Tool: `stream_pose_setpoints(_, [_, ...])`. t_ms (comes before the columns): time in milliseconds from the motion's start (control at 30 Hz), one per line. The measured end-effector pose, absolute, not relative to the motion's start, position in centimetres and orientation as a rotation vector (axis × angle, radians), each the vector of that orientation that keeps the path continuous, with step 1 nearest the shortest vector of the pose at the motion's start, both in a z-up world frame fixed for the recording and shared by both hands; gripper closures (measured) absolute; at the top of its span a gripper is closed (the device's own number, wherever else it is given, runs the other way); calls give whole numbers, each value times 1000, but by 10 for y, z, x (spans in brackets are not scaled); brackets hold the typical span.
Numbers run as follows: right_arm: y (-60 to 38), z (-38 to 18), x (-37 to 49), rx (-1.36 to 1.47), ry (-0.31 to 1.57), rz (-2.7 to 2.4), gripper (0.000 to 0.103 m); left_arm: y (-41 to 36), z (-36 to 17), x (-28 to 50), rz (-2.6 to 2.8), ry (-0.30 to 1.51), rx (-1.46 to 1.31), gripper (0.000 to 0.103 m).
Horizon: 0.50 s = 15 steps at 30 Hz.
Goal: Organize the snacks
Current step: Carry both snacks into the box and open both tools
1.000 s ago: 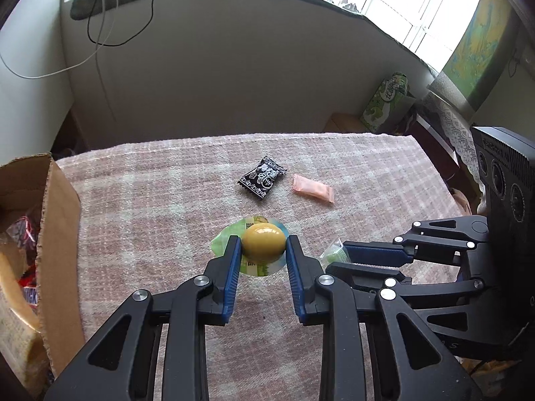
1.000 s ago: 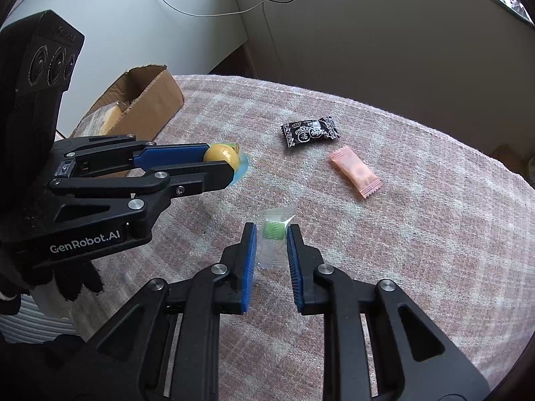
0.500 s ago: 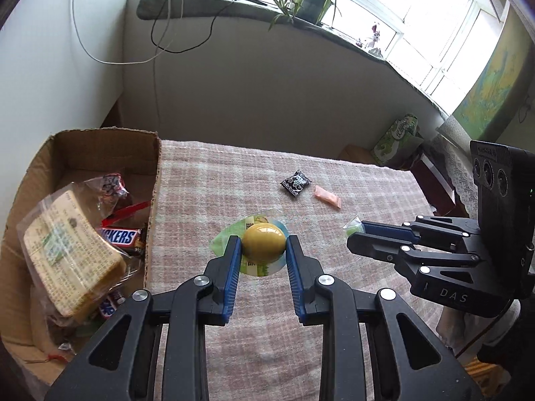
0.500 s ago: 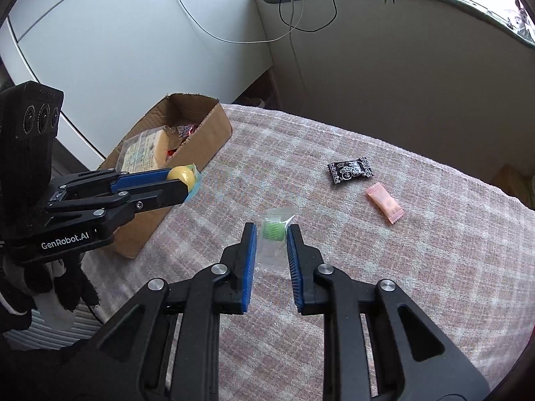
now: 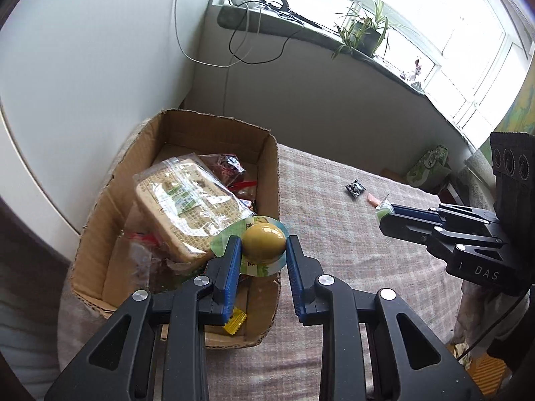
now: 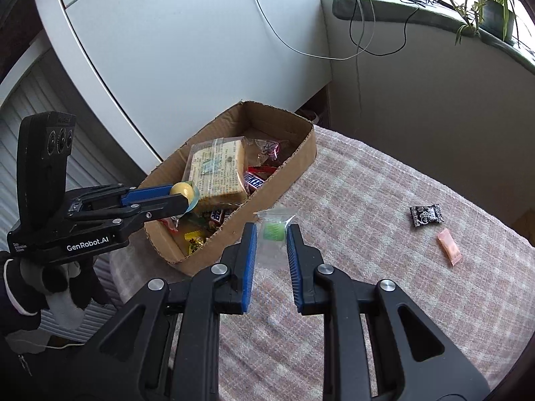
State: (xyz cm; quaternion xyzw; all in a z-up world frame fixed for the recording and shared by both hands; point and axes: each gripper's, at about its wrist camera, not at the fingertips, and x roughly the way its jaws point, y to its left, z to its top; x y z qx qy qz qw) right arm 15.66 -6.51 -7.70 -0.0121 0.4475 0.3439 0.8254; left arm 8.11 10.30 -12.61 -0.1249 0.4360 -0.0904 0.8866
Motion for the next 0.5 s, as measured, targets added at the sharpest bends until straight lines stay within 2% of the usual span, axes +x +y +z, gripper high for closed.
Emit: stream_pose_setpoints(500, [20,-91,154,-123,984,832,84,142,-130,62,-68,920,-210,78])
